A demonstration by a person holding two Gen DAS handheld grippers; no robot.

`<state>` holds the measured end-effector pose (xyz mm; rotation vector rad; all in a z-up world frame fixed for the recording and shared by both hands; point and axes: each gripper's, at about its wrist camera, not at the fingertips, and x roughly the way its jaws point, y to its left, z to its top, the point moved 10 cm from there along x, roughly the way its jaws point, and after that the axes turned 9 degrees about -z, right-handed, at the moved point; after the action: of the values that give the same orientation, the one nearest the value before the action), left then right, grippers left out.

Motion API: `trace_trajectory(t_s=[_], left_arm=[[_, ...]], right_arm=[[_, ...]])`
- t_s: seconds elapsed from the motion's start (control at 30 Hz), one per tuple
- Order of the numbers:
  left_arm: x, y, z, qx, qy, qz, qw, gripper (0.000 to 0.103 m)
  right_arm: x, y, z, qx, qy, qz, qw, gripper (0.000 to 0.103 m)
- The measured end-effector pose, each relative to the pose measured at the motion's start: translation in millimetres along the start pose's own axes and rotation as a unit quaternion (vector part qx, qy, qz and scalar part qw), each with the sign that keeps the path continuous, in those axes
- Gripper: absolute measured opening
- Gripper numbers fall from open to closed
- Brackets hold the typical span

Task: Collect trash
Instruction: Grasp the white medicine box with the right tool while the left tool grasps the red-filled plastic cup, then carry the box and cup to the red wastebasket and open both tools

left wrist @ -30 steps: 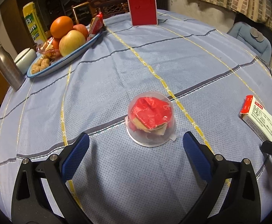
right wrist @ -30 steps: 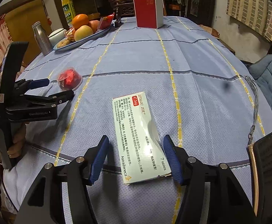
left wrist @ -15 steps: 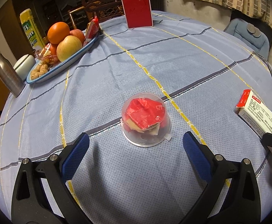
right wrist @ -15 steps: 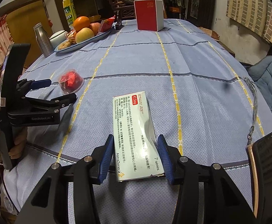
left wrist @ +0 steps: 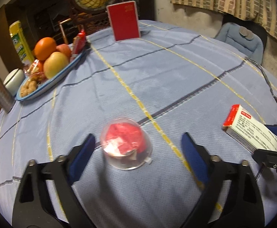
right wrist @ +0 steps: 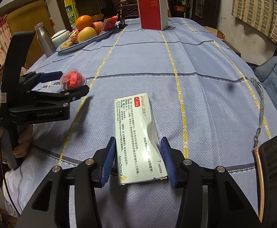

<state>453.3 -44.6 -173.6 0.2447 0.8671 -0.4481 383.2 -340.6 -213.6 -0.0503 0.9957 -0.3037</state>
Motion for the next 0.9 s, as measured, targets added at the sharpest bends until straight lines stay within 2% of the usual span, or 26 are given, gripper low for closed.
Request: trace_trajectory(t_s=[0.13,0.6,0.73,0.9], left_arm=[[1.1,-1.5,-0.7,-0.008,0.001,-0.019,0.9998,0.052],[-38.9,-16.8,8.2,0.025,-0.072,0.01,0.9971,0.052],[-55.3,-16.6,9.2,0.022,-0.094,0.021,0.9951,0.052],[-78.4,-24.5,3.9,0.018,-0.116,0.024,0.9929,0.051]], right_arm=[[0.2,-0.4,0.2,0.0,0.0,0.0,1.0,0.048],[-1.4,-7.2,2.0,0.016,-0.008,-0.002,1.0,0.048],[-14.8,-12.7,6.4,0.03,-0.044,-0.01,0.999,0.048],[-32.8,-16.2,-3.8,0.061,-0.064,0.013,0.996,0.048]])
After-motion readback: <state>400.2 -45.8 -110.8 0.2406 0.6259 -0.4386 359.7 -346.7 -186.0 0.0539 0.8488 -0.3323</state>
